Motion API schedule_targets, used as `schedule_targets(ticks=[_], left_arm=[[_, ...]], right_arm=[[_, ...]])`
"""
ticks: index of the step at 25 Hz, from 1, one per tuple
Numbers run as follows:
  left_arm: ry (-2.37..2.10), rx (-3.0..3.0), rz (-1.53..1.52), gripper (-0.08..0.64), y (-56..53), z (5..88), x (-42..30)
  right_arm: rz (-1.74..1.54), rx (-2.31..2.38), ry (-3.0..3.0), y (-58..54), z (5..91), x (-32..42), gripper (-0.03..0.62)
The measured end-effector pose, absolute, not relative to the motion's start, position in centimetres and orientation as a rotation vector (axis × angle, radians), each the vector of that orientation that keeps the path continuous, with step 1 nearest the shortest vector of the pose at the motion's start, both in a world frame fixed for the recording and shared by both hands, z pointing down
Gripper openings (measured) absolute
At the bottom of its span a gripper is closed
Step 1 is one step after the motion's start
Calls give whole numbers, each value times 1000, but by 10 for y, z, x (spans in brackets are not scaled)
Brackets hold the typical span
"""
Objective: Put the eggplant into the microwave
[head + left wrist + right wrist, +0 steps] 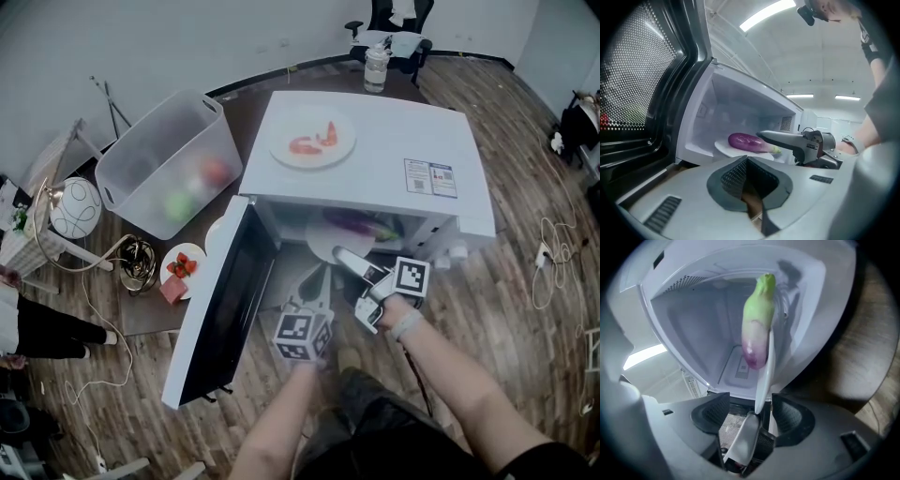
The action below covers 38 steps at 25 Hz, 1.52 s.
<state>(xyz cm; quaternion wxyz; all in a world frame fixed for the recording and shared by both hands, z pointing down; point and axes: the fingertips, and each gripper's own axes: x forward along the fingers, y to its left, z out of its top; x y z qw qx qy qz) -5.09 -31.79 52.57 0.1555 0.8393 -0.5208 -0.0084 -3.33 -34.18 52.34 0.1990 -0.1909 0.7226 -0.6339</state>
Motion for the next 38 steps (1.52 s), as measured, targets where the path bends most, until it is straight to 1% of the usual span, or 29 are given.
schedule_targets(ticks=[8,9,12,15,16,20,24,31,38], left_arm=[[-1509,2383,-29,-11,-322,527,-55],[-1510,2382,-32,-11,-322,527,-55],[-1514,2382,-38,-11,-321,525,-56],[-1515,2382,-43,-11,-321,524,-55],[-1514,2382,-44,-11,-321,524,-55],[-1511,2381,-41,-11,-320,524,-54],[-1502,2384,-39,-11,-319,525,-50],[-1478,2393,-43,-11,-316,527,-42],[-1458,2402,-42,-11,-319,526,-37]], right_arm=[[-1767,-532,2212,-313,531,-26,275],[-1764,-524,2228,-309,529,-24,251],[-1711,-537,2312,-302,530,-19,125],[-1636,-673,2435,-302,540,-12,13],[-1592,-749,2503,-304,543,-9,0],[-1229,-990,2889,-309,543,-10,0],[-1044,-1147,3083,-310,546,-9,0],[-915,-1346,3231,-308,552,2,-2],[-943,-1344,3227,-318,548,0,-2]])
